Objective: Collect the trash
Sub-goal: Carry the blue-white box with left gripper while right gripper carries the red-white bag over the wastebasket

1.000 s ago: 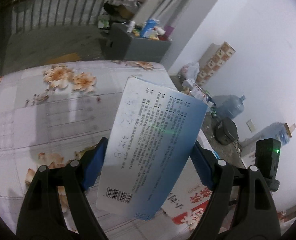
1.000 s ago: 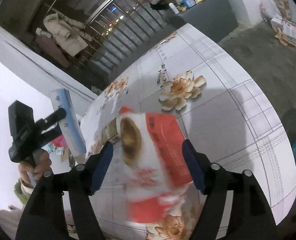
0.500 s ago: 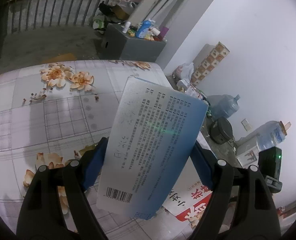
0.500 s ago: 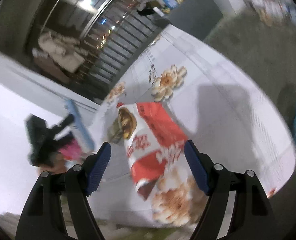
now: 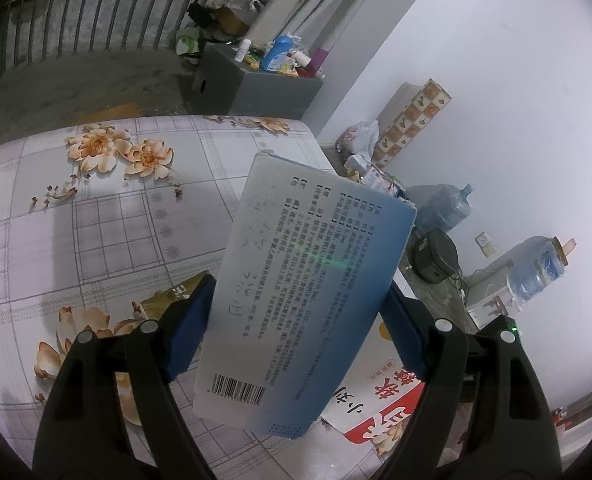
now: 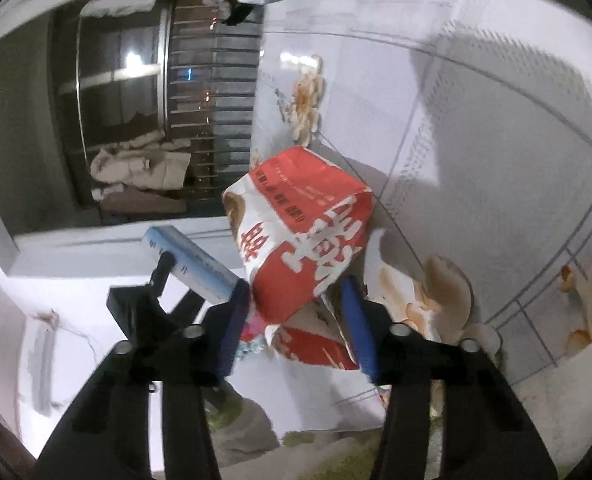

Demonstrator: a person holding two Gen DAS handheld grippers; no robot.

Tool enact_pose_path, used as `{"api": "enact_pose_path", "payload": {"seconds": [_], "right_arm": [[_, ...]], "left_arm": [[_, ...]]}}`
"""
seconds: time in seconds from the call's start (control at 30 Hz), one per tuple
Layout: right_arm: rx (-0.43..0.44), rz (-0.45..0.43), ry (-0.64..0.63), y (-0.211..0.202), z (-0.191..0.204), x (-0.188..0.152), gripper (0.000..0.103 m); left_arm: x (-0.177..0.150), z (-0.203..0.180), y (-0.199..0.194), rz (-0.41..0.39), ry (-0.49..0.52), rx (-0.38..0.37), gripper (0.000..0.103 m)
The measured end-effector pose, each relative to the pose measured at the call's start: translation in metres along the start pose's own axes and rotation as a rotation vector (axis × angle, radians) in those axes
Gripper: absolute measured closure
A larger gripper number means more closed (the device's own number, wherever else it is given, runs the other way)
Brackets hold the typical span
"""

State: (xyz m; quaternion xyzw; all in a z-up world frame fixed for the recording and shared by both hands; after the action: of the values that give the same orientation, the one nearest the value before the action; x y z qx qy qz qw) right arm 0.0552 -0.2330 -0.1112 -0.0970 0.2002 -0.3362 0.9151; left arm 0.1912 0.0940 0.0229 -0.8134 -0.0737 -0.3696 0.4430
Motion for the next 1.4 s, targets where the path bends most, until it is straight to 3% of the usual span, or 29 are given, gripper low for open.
{"api": "enact_pose_path", "payload": {"seconds": [0.1, 0.23, 0.5, 0.7, 0.87, 1.03, 1.23, 1.4], "right_arm": [[0.067, 0.018, 0.016, 0.002, 0.002, -0.001, 0.084], [0.140, 0.033, -0.008, 0.004, 0.018, -0.001, 0.097], [0.339, 0.096, -0.096, 0.004, 0.068, 0.001, 0.099], [0.468, 0.068, -0.133, -0.028, 0.089, 0.006, 0.099], [0.536, -0.043, -0.150, -0.079, 0.087, 0.011, 0.099], [0.561, -0.282, -0.163, -0.168, 0.063, 0.019, 0.099], [0.452, -0.592, -0.114, -0.261, 0.009, 0.023, 0.099], [0.394, -0.723, -0.002, -0.302, -0.046, 0.042, 0.099]], "left_arm": [[0.000, 0.000, 0.000, 0.002, 0.001, 0.000, 0.027], [0.000, 0.000, -0.001, -0.001, 0.003, 0.004, 0.027], [0.005, -0.001, -0.013, -0.038, 0.010, 0.023, 0.027], [0.015, -0.016, -0.024, -0.065, 0.041, 0.022, 0.027], [0.025, -0.042, -0.015, -0.058, 0.080, -0.017, 0.027], [0.041, -0.095, 0.020, -0.026, 0.163, -0.110, 0.027], [0.052, -0.184, 0.094, 0.074, 0.274, -0.243, 0.027], [0.050, -0.264, 0.175, 0.194, 0.326, -0.336, 0.027]]}}
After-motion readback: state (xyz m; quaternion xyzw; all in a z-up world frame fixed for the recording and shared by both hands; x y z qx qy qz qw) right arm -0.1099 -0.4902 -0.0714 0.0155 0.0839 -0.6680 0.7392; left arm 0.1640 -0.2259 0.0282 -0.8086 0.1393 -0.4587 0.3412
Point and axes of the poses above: each gripper's, at about its wrist camera, not at the fingertips, and y roughly the way its jaws point, z to its left, x to its top, the point moved 1 cm from there along y, roughly the way its jaws point, and after that the axes turned 11 degrees about y, right-handed, at the moved point
